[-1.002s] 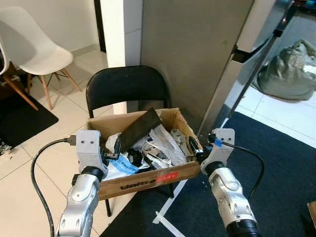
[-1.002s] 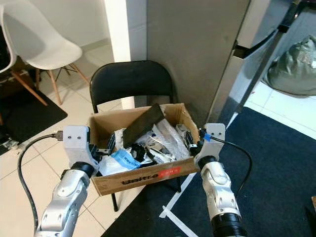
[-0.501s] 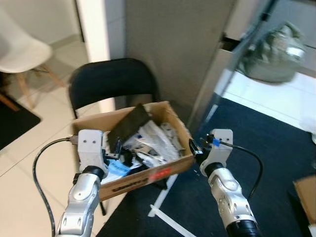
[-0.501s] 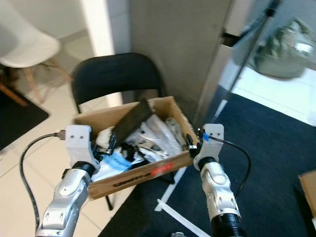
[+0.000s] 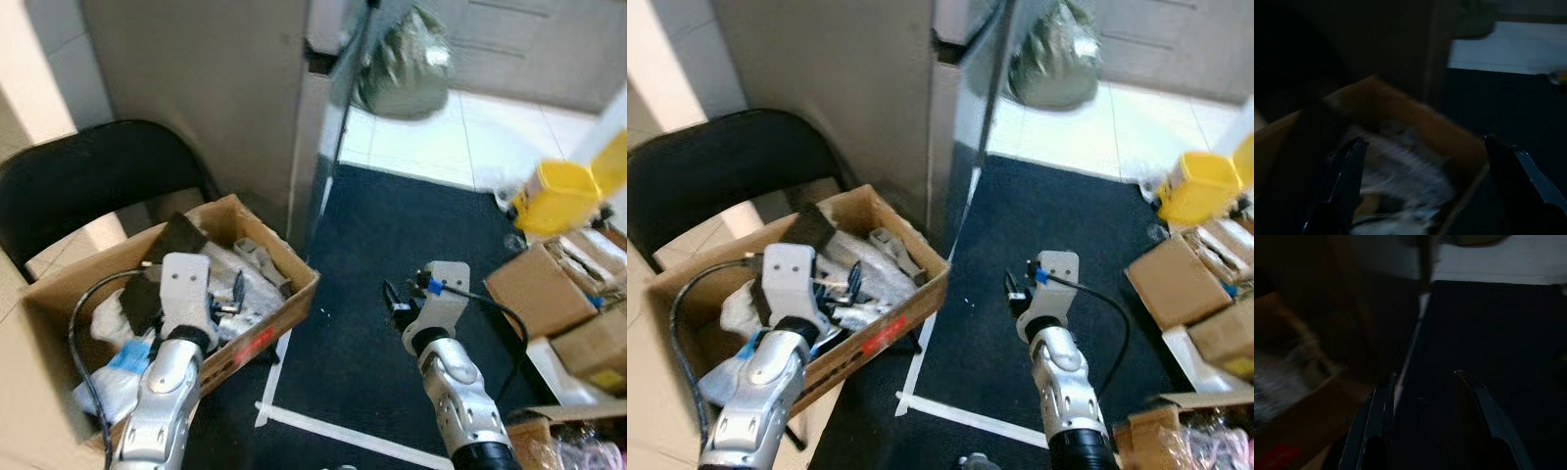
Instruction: Picking trash to rubbish bin
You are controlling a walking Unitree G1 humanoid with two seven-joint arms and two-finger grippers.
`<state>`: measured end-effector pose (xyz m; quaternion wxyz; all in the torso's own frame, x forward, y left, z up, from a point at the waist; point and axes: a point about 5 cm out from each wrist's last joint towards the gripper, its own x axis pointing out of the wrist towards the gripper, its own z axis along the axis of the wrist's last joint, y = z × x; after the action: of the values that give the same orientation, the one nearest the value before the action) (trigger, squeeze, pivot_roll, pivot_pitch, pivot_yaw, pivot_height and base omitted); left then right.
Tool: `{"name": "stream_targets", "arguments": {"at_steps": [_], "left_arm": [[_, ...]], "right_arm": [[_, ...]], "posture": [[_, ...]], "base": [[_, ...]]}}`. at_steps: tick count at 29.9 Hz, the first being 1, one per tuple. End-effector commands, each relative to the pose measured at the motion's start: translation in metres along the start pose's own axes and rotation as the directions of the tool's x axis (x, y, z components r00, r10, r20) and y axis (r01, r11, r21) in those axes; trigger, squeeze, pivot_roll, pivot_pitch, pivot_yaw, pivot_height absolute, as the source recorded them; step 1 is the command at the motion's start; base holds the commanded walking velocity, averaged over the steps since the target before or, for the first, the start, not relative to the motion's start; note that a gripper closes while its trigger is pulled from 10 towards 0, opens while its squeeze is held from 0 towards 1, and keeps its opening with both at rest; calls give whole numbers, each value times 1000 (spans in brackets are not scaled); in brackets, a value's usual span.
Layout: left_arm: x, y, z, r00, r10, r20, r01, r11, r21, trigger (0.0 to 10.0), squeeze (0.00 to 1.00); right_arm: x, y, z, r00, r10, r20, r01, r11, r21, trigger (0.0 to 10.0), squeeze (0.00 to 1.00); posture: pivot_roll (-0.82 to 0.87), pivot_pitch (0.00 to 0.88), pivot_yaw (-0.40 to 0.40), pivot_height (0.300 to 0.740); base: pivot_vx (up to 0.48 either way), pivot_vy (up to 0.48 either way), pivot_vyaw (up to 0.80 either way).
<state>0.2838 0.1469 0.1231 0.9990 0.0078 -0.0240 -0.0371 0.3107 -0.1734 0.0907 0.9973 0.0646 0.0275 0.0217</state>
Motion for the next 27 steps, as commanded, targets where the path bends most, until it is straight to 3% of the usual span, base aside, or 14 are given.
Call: {"name": "stream_targets", "arguments": {"at_steps": [1,27], "left_arm": [[-2,-2,-5,1000,-9,-24,9,1000,9,10000,0],[2,-3,-4,1000,-20,-19,20,1000,15,10000,0]], "right_arm": [[-3,-2,-4,1000,-13,-16,13,1000,-4,10000,0],[0,-2,-4,999,-44,-12,44,999,-12,10000,0]], "posture": [[32,140,-47,740],[38,139,-41,740]], "base": [[0,0,-800],[0,0,-800]]}}
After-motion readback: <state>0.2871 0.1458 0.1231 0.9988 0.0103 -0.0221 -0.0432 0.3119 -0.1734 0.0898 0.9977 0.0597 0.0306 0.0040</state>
